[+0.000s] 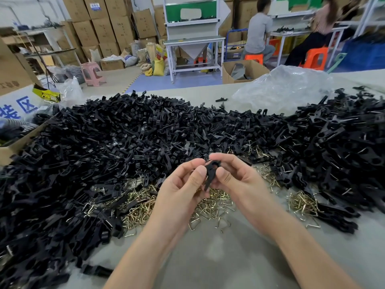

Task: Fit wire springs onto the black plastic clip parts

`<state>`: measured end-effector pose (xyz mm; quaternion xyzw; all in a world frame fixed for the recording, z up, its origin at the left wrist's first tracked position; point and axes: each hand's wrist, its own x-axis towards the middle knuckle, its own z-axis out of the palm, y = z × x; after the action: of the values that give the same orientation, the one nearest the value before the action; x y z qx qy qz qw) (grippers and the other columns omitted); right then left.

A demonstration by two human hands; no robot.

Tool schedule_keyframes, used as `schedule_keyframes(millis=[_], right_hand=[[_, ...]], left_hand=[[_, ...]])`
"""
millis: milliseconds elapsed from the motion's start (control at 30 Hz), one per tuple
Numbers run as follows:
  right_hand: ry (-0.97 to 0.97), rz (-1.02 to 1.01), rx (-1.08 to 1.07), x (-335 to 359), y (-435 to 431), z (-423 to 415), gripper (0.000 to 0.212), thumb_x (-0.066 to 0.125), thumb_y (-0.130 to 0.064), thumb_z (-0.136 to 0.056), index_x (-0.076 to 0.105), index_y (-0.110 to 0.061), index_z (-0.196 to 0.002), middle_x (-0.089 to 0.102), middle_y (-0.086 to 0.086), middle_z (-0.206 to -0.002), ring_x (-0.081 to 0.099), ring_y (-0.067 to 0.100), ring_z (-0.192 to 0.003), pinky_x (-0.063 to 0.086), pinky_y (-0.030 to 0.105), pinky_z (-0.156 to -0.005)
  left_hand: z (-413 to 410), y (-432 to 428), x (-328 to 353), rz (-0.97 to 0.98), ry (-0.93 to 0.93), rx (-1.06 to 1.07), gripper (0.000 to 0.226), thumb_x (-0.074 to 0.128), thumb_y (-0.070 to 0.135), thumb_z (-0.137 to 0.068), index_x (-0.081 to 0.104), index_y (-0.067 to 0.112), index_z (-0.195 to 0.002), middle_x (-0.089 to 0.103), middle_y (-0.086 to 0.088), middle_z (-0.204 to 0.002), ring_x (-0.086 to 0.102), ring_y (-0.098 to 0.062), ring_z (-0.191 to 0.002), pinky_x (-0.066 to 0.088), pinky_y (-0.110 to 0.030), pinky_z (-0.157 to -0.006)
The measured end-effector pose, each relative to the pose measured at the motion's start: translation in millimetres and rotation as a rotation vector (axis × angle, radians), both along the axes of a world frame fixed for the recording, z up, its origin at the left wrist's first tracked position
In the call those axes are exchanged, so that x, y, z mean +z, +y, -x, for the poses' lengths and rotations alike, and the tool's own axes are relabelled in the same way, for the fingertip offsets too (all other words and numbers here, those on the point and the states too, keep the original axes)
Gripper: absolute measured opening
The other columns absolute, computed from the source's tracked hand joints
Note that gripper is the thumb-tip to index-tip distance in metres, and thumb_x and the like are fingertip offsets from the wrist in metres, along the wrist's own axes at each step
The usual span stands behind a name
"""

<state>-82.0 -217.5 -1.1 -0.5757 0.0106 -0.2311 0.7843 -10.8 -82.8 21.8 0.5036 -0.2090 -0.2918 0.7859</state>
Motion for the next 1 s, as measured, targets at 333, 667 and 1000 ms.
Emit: schedule_keyframes(millis=[333, 667, 1000], right_hand=[[0.012, 0.071, 0.129, -4, 13, -1, 0.030, 0.069, -0.040, -0.092, 0.073, -0.023, -0.117, 0.058, -0.005, -0.071, 0.055, 0.011, -0.060, 0.048, 0.021, -0.054], [0.003, 0.113, 0.181, -5, 10, 3, 0.036, 0.070, -0.029, -0.093, 0.069, -0.032, -0.130, 0.070, -0.009, -0.105, 0.055, 0.006, -0.056, 0.054, 0.024, -0.056], [-0.020, 0.109, 0.152, -1, 15, 0, 0.028, 0.069, -0.029, -0.093, 0.075, -0.023, -0.121, 0.065, -0.004, -0.134, 0.056, 0.024, -0.080, 0.053, 0.023, -0.067]], left_hand=[[13, -4, -1, -0.026, -0.088, -0.021, 0.051, 0.072, 0.043, -0.069, 0.066, 0.023, -0.116, 0.062, 0.000, -0.072, 0.056, -0.013, -0.061, 0.050, -0.029, -0.051], [17, 3, -4, -0.121, -0.365, -0.068, 0.027, 0.059, 0.043, -0.087, 0.067, 0.028, -0.108, 0.062, -0.005, -0.073, 0.060, -0.016, -0.063, 0.049, -0.023, -0.056], [11, 4, -2, -0.177, -0.478, 0.033, 0.033, 0.053, 0.043, -0.089, 0.075, 0.020, -0.097, 0.069, 0.000, -0.076, 0.058, -0.010, -0.060, 0.048, -0.022, -0.055]])
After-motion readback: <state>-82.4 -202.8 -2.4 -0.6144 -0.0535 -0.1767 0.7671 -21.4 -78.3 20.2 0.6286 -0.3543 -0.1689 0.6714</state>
